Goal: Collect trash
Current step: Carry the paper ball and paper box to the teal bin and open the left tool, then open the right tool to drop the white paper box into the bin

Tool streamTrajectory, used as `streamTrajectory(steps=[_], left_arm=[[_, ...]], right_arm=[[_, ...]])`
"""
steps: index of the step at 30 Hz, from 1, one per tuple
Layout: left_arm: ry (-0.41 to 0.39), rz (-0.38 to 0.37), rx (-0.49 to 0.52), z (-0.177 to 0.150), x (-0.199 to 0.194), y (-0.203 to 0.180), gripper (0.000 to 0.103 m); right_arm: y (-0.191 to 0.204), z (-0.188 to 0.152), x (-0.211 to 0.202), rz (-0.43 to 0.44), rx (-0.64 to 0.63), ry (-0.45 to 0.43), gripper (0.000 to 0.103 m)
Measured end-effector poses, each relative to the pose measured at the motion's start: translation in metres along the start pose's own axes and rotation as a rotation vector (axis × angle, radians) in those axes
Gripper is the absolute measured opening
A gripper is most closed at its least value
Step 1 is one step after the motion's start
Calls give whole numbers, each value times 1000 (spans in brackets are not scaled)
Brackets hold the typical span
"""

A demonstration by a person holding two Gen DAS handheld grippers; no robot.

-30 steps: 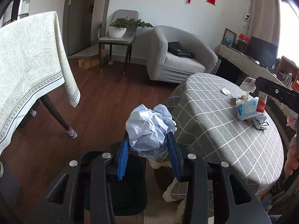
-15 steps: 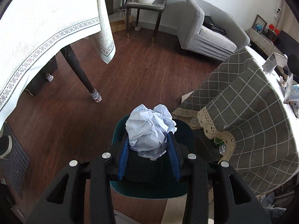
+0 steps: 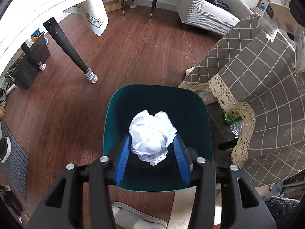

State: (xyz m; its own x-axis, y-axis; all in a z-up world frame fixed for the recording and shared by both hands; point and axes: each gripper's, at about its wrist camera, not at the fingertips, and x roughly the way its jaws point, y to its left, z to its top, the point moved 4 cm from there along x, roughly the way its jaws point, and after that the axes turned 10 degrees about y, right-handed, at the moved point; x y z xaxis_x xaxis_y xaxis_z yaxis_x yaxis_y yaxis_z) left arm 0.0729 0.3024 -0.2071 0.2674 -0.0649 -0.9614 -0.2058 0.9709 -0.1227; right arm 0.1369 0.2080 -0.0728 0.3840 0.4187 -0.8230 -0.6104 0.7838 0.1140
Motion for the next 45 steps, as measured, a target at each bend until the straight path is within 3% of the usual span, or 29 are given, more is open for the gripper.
streamTrajectory(steps=[10, 21, 27, 32, 36, 38, 39, 41, 45], left_arm=[[-30, 2, -31, -3, -4, 16, 67], [-146, -30, -140, 3, -53, 45, 69], [-276, -34, -188, 6, -101, 51, 63], [-377, 61, -139, 8, -140, 39, 58], [-422, 21, -126, 13, -164, 31, 49], [-446, 7, -116, 17, -177, 26, 45], [-459, 2, -113, 17, -184, 25, 44], [-488, -15, -108, 18, -195, 20, 43], [-527, -55, -109, 18, -211, 13, 43]], right_arm=[[14, -8, 37, 9, -22, 95, 79], [15, -18, 64, -8, -26, 163, 78], [18, -30, 84, -7, -28, 214, 79], [28, -40, 99, -9, -56, 241, 79], [37, -48, 108, 0, -76, 253, 79], [41, -50, 112, 2, -85, 252, 84], [43, -51, 114, -2, -89, 253, 92], [47, -52, 116, 1, -104, 251, 98], [51, -52, 111, 3, -131, 247, 99]])
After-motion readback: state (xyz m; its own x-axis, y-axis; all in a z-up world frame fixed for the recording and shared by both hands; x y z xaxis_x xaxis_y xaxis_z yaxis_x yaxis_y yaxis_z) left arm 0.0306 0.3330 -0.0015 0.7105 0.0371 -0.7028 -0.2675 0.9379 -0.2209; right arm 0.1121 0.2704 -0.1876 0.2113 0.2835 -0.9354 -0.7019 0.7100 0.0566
